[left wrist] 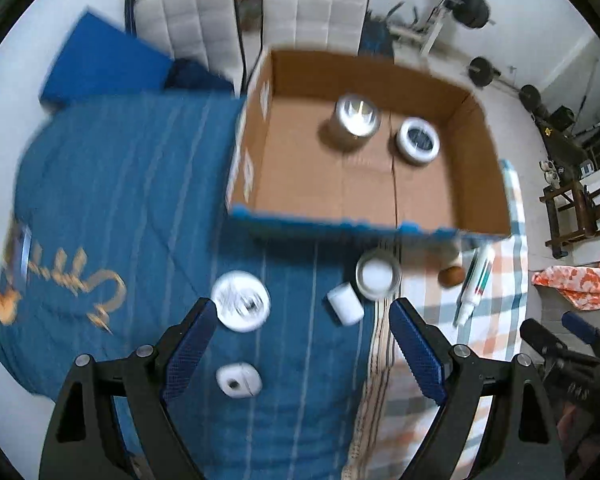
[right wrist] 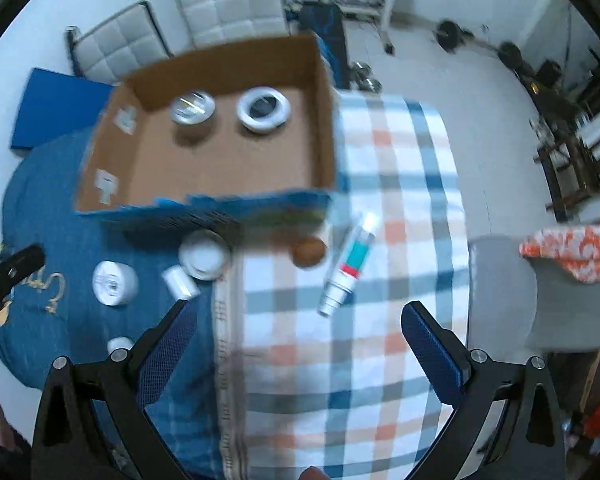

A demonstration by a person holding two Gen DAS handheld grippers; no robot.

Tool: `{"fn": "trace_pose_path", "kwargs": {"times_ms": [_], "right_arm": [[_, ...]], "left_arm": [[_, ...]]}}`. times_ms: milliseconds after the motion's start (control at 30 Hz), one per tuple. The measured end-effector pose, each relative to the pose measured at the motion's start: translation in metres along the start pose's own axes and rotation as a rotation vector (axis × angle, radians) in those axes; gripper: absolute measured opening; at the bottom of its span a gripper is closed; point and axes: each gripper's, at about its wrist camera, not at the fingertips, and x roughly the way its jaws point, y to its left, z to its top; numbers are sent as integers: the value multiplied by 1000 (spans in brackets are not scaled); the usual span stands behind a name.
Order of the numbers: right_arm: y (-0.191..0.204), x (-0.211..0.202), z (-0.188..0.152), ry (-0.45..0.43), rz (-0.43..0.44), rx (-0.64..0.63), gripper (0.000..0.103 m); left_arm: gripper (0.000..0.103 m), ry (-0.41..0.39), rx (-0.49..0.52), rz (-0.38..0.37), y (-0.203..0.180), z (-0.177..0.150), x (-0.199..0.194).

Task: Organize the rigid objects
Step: 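Lift both tools out of the box back over the bed, then grasp the gold-rimmed tin lid with the left tool while the right tool grasps the white-and-teal bottle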

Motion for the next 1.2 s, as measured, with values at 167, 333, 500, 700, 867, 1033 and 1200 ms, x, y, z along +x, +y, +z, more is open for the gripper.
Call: {"fn": "trace_pose_path", "kwargs": {"times_ms": [167, 333, 500, 700, 867, 1033, 1200], "right_arm": [[-47, 60, -4, 89, 14, 136, 103], [-66, 115, 4, 151, 50, 211, 97], [-68, 164, 15, 208, 55, 237, 73], [-71, 192, 20, 238, 48, 261, 41], [-70, 196, 11, 259, 38, 243, 36], [-66, 196, -5, 288, 27, 187, 36], [-59, 196, -23, 324, 17, 130, 36]], "left_arm": [[88, 98, -46, -30, -8, -9, 50], [88, 166, -18, -11, -41, -5, 97], [88, 219, 25, 16, -73, 6, 135], [88, 282, 71, 63, -100, 16, 181], [88, 325, 94, 94, -109, 16, 209], [62, 328, 90, 75, -110, 19, 219], [62, 309, 111, 81, -113, 10, 212]]}}
